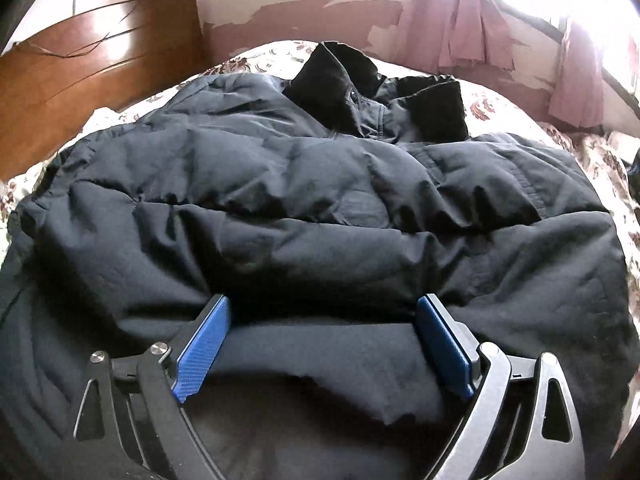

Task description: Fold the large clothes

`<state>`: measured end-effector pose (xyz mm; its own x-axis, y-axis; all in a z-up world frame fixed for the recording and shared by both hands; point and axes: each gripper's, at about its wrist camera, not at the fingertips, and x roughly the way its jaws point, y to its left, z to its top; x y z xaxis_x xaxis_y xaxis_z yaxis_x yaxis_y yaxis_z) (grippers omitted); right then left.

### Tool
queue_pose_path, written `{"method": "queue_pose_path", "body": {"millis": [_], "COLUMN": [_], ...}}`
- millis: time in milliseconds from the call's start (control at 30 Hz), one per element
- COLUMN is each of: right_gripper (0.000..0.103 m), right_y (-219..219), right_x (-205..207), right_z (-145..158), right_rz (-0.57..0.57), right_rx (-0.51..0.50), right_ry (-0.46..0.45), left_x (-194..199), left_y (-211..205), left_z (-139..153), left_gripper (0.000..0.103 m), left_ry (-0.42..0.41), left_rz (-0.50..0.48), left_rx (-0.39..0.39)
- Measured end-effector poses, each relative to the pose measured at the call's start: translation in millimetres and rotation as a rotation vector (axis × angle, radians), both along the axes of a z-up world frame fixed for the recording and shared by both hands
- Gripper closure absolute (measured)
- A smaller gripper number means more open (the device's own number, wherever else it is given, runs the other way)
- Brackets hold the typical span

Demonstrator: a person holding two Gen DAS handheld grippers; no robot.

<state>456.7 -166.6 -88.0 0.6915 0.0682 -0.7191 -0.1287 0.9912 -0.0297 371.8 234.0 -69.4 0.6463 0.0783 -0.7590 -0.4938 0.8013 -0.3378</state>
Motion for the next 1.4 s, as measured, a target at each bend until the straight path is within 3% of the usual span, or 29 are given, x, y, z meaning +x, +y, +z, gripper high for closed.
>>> {"method": "queue_pose_path", "body": {"millis": [133, 200, 300, 400, 567, 700, 833, 867, 1000, 1133, 1400], "right_gripper": [0.012, 0.012, 0.012, 0.012, 0.005, 0.003, 0.003, 0.003, 0.002, 0.002, 0.002], "right_y": [-8.3, -7.9, 1.1, 11.9, 20.9, 20.5, 18.8, 19.1, 19.8, 18.1, -16.2], "right_x": [-7.4, -8.8, -6.1, 4.5, 7.3, 6.4, 6.0, 6.2, 6.0, 2.1, -28.1], "right_z": [17.4, 24.7, 27.4, 15.9, -8.6, -11.3, -13.5, -14.1, -15.9, -12.5, 21.7], "right_rz": [-0.039, -0.048, -0.043, -0.029, -0.016, -0.008, -0.003, -0.003, -0.002, -0.006, -0.032], "right_rx": [0.142, 0.176, 0.134, 0.089, 0.036, 0.041, 0.053, 0.05, 0.043, 0.058, 0.312], "right_ry": [-0.013, -0.037, -0.065, -0.027, -0.014, -0.019, -0.028, -0.03, -0.036, -0.032, -0.041], "left_x": [-9.3, -13.1, -15.0, -13.6, -4.0, 5.1, 8.5, 8.3, -7.6, -7.8, -3.0], "left_y": [59.9, 91.6, 121.3, 145.6, 156.1, 164.8, 170.9, 170.0, 164.1, 149.7, 91.9], "left_z": [-19.8, -32.8, -52.6, -75.3, -92.2, -96.2, -100.6, -99.2, -75.9, -26.0, 99.6], "left_gripper": [0.02, 0.02, 0.02, 0.02, 0.02, 0.025, 0.082, 0.09, 0.096, 0.097, 0.099], "left_ry": [0.043, 0.052, 0.053, 0.056, 0.019, -0.01, -0.011, -0.008, -0.107, -0.191, -0.355], "left_rz": [0.136, 0.205, 0.293, 0.359, 0.377, 0.406, 0.425, 0.429, 0.422, 0.373, 0.166], "left_rx": [-0.092, -0.181, -0.303, -0.414, -0.471, -0.457, -0.42, -0.395, -0.31, -0.184, 0.095]}}
